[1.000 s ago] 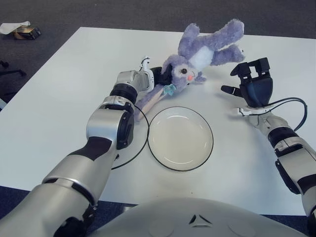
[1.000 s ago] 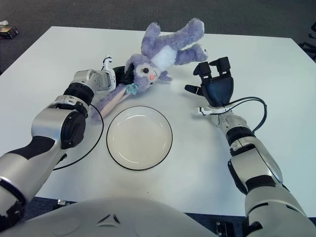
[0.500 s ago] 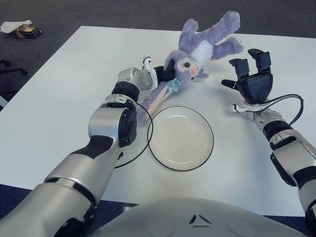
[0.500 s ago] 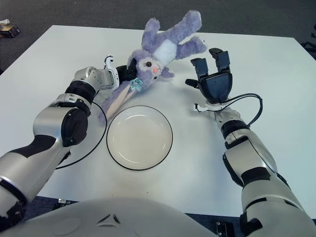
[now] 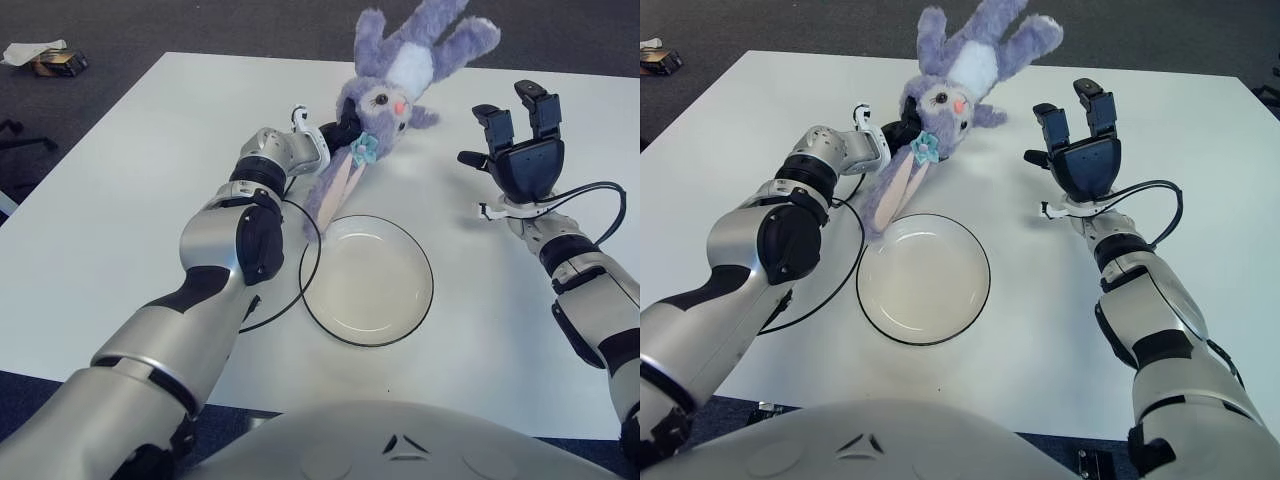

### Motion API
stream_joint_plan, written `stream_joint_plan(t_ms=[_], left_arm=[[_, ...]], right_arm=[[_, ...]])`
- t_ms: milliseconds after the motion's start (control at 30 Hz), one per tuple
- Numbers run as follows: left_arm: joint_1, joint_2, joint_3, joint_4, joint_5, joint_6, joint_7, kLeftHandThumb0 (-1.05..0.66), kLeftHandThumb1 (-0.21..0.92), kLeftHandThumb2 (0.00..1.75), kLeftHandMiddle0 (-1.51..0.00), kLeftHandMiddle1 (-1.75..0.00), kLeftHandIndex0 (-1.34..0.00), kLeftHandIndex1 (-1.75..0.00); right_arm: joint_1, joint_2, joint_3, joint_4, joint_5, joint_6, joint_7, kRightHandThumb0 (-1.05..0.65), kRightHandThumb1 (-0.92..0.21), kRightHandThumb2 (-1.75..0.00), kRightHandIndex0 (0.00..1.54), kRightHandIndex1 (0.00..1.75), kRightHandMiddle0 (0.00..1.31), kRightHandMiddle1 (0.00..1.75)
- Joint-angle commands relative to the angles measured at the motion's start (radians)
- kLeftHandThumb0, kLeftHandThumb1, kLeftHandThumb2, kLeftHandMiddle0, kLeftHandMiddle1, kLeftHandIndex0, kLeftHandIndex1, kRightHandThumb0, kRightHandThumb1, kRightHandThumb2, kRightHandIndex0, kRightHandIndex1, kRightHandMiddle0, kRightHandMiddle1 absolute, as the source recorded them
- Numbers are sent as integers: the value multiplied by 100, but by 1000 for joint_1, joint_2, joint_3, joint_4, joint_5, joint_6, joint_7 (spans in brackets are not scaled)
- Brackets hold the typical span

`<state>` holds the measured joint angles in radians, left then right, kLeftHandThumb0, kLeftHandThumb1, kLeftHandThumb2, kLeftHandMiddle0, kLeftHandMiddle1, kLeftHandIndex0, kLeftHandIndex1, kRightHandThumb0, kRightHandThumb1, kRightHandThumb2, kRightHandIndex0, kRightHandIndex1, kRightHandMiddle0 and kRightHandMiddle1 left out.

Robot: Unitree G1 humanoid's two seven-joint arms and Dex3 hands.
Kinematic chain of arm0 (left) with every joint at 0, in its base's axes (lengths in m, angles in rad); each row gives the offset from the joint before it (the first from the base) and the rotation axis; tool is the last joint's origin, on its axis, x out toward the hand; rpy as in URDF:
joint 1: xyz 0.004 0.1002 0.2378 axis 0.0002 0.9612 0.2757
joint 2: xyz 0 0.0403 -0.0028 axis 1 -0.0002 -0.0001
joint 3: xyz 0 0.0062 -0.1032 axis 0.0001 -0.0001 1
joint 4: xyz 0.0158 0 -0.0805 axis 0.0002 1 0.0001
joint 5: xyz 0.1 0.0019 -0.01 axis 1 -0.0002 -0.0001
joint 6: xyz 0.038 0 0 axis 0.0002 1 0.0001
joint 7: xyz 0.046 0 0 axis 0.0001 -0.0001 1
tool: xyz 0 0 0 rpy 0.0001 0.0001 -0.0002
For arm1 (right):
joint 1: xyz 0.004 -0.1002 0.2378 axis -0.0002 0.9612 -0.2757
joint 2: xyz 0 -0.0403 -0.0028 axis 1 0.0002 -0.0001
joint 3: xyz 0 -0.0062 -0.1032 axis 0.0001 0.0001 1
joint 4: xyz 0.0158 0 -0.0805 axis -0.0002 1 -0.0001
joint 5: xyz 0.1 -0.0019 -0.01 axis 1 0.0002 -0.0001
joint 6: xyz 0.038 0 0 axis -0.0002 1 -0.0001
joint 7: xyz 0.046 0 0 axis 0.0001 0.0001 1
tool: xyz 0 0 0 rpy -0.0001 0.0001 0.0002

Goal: Put the doll into the plate.

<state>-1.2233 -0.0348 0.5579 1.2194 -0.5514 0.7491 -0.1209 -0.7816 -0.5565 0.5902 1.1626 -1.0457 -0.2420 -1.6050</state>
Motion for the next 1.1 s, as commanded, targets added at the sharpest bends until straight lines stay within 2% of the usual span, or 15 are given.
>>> stream_joint_plan(t_ms=[0, 200, 433, 1067], left_arm=[[-39, -7, 27, 8, -34, 16, 38, -1, 6, 162, -81, -175, -56, -175], [-50, -7, 26, -4, -39, 36, 36, -1, -4, 173, -89, -175, -65, -174], [-49, 1, 3, -16, -36, 70, -20, -1, -6, 175, -90, -175, -66, -173], [-40, 9, -32, -79, -36, 237, -40, -1, -7, 175, -91, -175, -68, -170]], right_arm=[[-24, -17, 3, -6, -5, 8, -9, -65, -56, -77, 0, 79, 0, 108], [-26, -16, 1, -8, -7, 22, -9, -66, -57, -75, 0, 70, 0, 100], [-31, -14, 3, -7, -10, 32, -9, -66, -57, -73, 0, 65, 0, 93], [-82, -3, 8, 36, 21, 10, 19, -71, -60, -68, 0, 54, 0, 79]])
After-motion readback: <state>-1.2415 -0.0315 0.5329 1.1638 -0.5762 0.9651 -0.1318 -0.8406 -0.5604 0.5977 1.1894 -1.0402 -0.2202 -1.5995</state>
